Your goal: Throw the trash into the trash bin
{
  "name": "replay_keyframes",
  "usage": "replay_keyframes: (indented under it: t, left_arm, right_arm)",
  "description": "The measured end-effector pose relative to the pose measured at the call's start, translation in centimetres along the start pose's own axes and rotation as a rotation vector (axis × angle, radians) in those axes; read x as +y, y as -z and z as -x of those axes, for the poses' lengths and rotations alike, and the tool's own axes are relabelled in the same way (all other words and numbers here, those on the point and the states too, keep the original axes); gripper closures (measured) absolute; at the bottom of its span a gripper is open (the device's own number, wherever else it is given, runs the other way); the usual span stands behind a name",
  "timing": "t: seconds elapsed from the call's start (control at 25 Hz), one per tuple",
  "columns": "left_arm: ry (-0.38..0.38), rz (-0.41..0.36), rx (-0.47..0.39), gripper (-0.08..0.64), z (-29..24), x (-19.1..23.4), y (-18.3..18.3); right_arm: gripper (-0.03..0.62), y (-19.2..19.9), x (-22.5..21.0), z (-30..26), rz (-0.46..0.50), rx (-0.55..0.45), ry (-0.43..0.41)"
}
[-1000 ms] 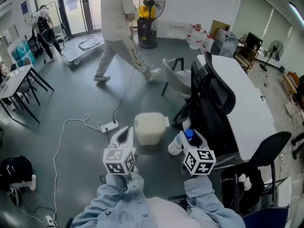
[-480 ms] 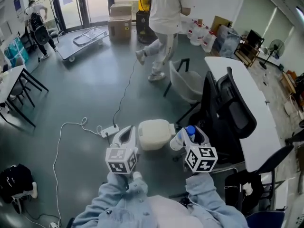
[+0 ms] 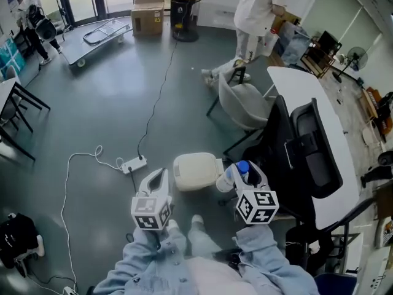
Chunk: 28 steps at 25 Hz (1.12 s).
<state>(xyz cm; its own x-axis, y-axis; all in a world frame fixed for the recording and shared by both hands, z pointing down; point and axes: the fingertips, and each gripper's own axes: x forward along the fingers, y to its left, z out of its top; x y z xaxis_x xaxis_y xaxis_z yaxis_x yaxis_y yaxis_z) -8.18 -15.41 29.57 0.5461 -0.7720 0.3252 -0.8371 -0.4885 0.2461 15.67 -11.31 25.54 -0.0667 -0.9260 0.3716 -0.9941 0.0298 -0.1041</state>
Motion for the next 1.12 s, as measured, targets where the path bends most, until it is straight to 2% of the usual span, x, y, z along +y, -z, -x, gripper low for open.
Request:
replay_keyframes:
  t: [0.2, 0.44, 0.8, 1.12]
  left_arm:
    - [-0.027, -0.01, 0.054, 0.56, -1.9, 0.7, 1.7]
    - [-0.068, 0.022, 0.119, 0.56, -3.3, 1.8, 6.4]
    - [-0.123, 0.095, 0.256, 0.56, -6.6, 5.0, 19.3]
    - [-0.124, 0.085, 0.302, 0.56, -10.1, 7.8, 28.5]
  right_arm:
    - [0.391, 1.1, -1.2, -3.4, -0.004, 0.031, -0.048]
    - [0.391, 4.8, -2.8, -5.7, 0.019, 0.088, -0.063]
    - [0.391, 16.8, -3.4, -10.0, 0.011, 0.228, -0.06]
    - [0.39, 28.2, -4.3, -12.3, -0.053, 0.333, -0.03]
